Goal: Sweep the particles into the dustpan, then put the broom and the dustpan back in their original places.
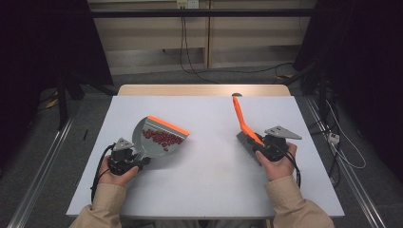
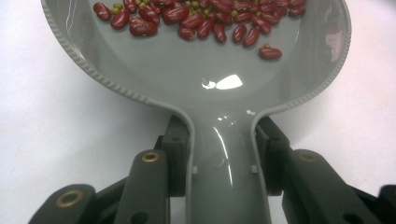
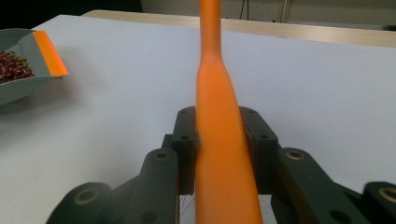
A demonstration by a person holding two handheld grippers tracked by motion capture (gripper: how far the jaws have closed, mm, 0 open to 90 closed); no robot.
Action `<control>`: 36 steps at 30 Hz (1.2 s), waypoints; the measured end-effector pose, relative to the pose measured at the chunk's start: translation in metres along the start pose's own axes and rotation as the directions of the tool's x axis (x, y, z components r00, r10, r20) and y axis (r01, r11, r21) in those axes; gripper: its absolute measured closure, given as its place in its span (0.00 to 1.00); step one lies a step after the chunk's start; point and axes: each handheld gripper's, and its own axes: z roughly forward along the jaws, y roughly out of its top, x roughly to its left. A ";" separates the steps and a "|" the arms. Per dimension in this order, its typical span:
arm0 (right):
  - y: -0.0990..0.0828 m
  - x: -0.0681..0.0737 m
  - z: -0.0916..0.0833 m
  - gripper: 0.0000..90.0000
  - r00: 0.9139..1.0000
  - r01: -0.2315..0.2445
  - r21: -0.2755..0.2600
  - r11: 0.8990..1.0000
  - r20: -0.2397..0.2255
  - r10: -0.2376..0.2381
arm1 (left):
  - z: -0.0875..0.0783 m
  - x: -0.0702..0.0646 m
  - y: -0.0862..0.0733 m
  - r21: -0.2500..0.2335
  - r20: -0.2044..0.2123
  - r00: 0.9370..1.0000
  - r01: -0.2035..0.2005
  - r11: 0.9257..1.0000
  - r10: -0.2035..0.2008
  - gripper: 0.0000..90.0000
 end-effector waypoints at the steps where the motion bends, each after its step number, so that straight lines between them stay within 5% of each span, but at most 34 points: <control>1: 0.000 -0.001 0.000 0.79 1.000 -0.002 0.000 1.000 0.003 0.002 | 0.000 0.002 0.000 0.006 -0.008 1.000 0.004 1.000 -0.004 0.71; 12: -0.001 -0.016 -0.006 0.79 0.999 -0.005 -0.006 1.000 0.040 0.005 | 0.003 0.011 -0.003 0.031 -0.071 0.996 0.054 0.998 -0.052 0.71; 24: -0.005 -0.040 -0.013 0.79 0.993 -0.021 -0.013 1.000 0.118 0.022 | 0.011 0.020 -0.003 0.051 -0.127 0.984 0.131 0.990 -0.124 0.71; 36: -0.014 -0.051 -0.008 0.79 0.974 0.010 0.004 1.000 0.227 -0.011 | 0.011 0.015 -0.005 0.025 -0.101 0.985 0.145 0.989 -0.141 0.64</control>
